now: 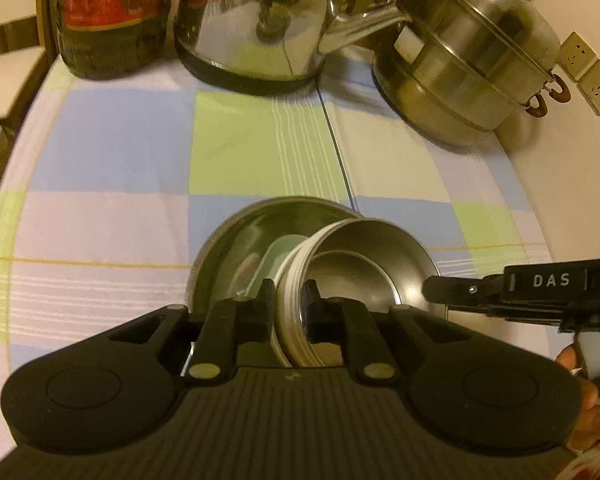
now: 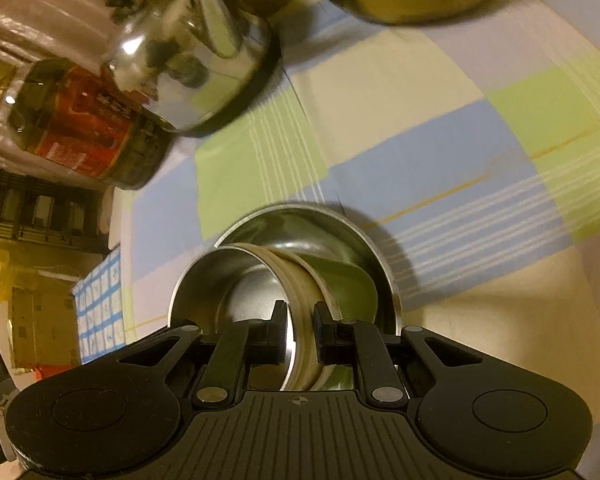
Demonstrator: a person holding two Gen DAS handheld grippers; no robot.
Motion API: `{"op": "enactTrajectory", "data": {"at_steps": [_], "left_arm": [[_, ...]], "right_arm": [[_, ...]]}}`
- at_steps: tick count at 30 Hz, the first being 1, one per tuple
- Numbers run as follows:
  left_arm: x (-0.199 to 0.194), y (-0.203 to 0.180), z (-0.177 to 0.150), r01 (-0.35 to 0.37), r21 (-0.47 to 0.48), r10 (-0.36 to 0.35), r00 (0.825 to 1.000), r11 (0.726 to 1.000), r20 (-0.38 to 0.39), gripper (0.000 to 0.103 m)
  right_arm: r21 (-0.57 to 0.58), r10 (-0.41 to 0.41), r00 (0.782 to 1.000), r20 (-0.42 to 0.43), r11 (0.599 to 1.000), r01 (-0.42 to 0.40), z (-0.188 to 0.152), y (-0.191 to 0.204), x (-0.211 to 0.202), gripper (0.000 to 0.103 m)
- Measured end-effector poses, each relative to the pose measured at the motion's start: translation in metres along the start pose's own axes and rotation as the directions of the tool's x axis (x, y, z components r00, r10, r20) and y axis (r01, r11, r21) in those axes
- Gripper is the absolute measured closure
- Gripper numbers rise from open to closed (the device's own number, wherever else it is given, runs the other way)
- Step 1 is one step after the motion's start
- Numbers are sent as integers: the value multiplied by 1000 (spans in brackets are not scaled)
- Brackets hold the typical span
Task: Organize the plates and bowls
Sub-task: 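Open the left gripper and withdraw from the bowl stack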
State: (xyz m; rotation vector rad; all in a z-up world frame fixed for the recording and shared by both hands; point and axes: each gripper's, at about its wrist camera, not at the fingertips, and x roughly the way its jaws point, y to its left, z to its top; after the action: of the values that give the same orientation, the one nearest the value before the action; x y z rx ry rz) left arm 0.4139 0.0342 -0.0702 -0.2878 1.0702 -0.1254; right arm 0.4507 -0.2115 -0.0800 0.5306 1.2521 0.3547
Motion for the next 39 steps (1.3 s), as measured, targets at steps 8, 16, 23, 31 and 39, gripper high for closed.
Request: {"op": "enactTrajectory", "data": {"at_steps": [8, 16, 23, 31, 39], "left_arm": [[-39, -15, -13, -78, 42, 74, 993, 996, 96, 87], [-85, -38, -50, -139, 58, 127, 975, 989, 182, 85], [-121, -65, -110, -176, 75, 155, 962, 982, 226, 80], [-149, -79, -182, -162, 32, 151, 962, 986, 228, 79], [-165, -91, -236, -160, 2, 156, 965, 987, 213, 79]], "right_arm": [[-52, 86, 991, 101, 995, -81, -12, 3, -30, 54], [-143, 157, 973, 172, 981, -133, -51, -1, -70, 39], [-279, 166, 958, 236, 955, -96, -108, -6, -109, 33], [-393, 146, 953, 264, 919, -32, -182, -22, -141, 31], [-423, 105, 972, 210, 906, -6, -232, -37, -146, 31]]}}
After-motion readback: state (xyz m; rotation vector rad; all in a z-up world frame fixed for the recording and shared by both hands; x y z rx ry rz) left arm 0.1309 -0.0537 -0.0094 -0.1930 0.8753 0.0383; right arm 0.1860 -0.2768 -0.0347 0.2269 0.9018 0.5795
